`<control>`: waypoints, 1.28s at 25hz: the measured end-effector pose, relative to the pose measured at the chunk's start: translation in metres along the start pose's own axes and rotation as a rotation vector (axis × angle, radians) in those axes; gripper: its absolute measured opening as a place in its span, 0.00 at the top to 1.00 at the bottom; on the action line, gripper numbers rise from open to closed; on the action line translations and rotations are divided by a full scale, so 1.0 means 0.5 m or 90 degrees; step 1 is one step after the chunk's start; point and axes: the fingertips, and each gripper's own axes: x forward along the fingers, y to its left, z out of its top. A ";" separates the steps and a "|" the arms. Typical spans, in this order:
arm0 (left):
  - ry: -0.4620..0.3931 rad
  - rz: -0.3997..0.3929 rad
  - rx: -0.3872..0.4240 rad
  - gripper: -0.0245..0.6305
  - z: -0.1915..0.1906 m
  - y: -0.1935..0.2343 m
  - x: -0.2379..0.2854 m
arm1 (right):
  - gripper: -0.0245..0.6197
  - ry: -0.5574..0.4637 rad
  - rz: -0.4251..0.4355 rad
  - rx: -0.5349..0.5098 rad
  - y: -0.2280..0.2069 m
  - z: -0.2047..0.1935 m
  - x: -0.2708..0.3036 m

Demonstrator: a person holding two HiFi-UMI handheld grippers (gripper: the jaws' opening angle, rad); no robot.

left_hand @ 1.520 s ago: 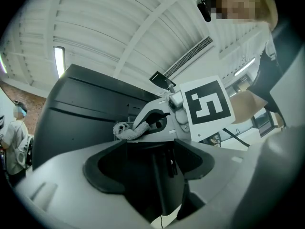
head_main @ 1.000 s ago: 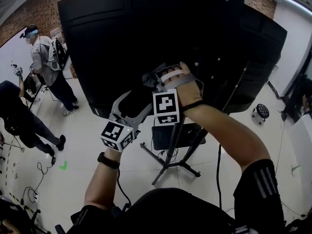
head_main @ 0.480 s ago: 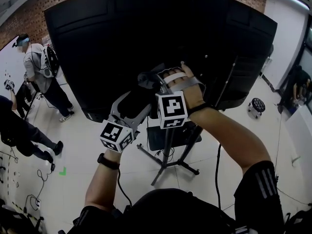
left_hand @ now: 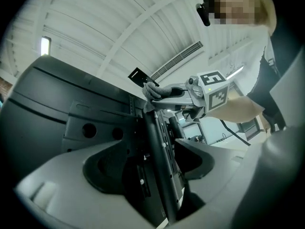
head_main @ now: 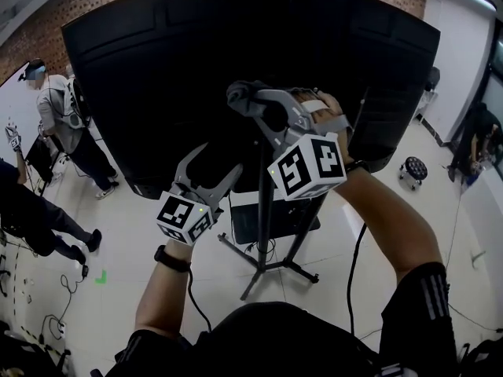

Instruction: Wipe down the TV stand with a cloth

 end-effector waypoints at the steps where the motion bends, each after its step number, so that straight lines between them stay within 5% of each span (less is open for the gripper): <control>1: -0.005 0.001 0.002 0.47 0.009 -0.003 0.006 | 0.93 -0.007 -0.008 0.018 -0.017 -0.007 -0.008; 13: -0.031 0.037 0.029 0.47 0.068 -0.035 0.079 | 0.93 -0.032 -0.001 0.040 -0.074 -0.127 -0.021; 24: 0.008 0.068 0.030 0.47 0.027 -0.054 0.089 | 0.92 -0.032 0.035 -0.064 -0.010 -0.159 -0.014; 32: 0.040 0.069 0.012 0.47 -0.023 -0.069 0.080 | 0.92 -0.037 0.079 -0.045 0.066 -0.182 -0.017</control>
